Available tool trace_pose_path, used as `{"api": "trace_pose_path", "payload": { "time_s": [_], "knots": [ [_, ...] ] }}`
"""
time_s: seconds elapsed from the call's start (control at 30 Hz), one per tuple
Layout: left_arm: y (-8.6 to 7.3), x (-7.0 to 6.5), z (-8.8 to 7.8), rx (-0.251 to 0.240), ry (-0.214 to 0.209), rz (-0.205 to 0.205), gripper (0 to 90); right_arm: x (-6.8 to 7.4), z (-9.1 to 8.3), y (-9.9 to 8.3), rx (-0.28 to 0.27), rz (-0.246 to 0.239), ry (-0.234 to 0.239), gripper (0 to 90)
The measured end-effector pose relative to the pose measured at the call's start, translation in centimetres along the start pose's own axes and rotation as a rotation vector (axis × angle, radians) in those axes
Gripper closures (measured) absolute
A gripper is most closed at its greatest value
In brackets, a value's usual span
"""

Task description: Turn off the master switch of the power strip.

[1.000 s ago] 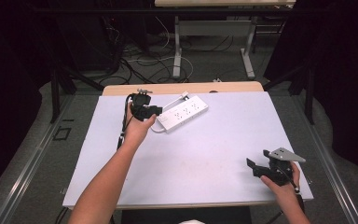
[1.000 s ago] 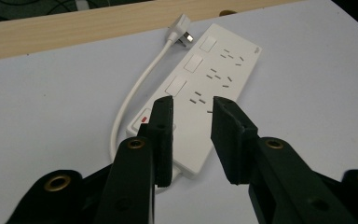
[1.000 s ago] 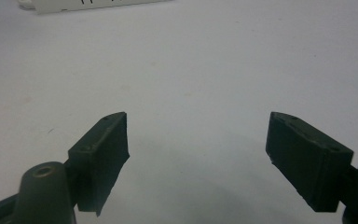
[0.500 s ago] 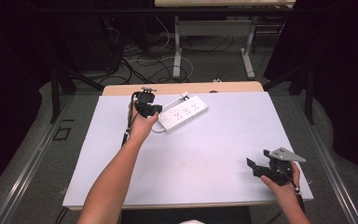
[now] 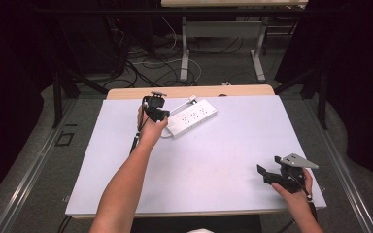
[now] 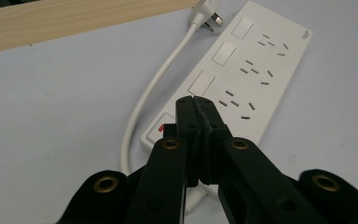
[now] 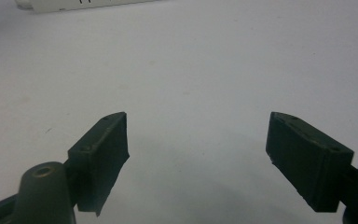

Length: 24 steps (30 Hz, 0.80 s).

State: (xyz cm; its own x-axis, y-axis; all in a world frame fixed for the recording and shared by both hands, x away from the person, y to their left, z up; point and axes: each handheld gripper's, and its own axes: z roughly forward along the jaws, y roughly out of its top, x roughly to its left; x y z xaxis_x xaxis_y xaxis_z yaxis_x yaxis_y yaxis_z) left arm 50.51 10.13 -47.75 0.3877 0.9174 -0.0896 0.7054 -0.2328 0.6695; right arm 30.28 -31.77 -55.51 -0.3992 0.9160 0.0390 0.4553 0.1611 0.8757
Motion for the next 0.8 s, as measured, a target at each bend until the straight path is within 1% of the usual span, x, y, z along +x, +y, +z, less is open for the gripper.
{"api": "trace_pose_path", "payload": {
  "time_s": [0.1,0.13,0.17,0.23,0.27,0.3,0.33,0.37,0.4,0.47,0.53,0.57,0.6,0.63,0.77,0.8],
  "knots": [
    [0.0,0.1,0.5,0.007,0.005,-0.001,90.0,0.0,0.0,0.0,0.002,0.001,0.003,20.5],
    [0.0,0.2,0.6,0.014,0.010,-0.001,90.0,0.0,-0.1,0.0,0.008,0.003,0.010,20.5],
    [0.0,0.1,0.8,0.013,0.014,-0.013,90.0,0.0,-0.1,0.0,0.011,0.011,0.012,20.5],
    [0.1,0.3,1.0,0.019,0.012,-0.012,90.0,0.0,-0.1,0.0,0.010,0.013,0.013,20.5],
    [0.1,0.3,1.1,0.021,0.017,-0.021,90.0,0.0,-0.1,0.0,0.012,0.014,0.009,20.5],
    [0.2,0.4,1.2,0.025,0.019,-0.012,90.0,0.0,-0.1,0.0,0.012,0.014,0.009,20.5],
    [0.3,0.4,1.3,0.034,0.020,-0.011,90.0,-0.1,-0.3,0.1,0.041,0.006,0.007,20.5],
    [0.3,0.4,1.4,0.036,0.015,-0.007,90.0,-0.1,-0.3,0.1,0.041,0.006,0.007,20.5],
    [0.4,0.4,1.5,0.040,0.017,-0.017,90.0,0.0,-0.2,0.0,0.022,0.010,0.005,20.5],
    [0.4,0.5,1.7,0.043,0.015,-0.009,90.0,0.0,-0.1,0.0,0.013,0.014,0.011,20.5],
    [0.5,0.5,1.8,0.050,0.016,-0.014,90.0,0.0,-0.1,0.0,0.012,0.015,0.011,20.5],
    [0.4,0.5,1.9,0.051,0.015,-0.026,90.0,0.0,-0.1,0.0,0.012,0.015,0.011,20.5],
    [0.4,0.6,2.1,0.049,0.017,-0.017,90.0,0.0,-0.1,0.0,0.012,0.016,0.011,20.5],
    [0.3,0.5,2.2,0.050,0.017,-0.026,90.0,0.0,0.0,-0.1,0.009,0.017,0.015,20.5],
    [0.2,0.8,2.8,0.073,0.020,-0.020,90.0,-0.1,0.0,-0.1,0.002,0.010,0.004,20.5],
    [0.1,0.8,2.9,0.073,0.023,-0.030,90.0,-0.2,0.0,-0.1,0.001,0.009,0.004,20.5]
  ]
}}
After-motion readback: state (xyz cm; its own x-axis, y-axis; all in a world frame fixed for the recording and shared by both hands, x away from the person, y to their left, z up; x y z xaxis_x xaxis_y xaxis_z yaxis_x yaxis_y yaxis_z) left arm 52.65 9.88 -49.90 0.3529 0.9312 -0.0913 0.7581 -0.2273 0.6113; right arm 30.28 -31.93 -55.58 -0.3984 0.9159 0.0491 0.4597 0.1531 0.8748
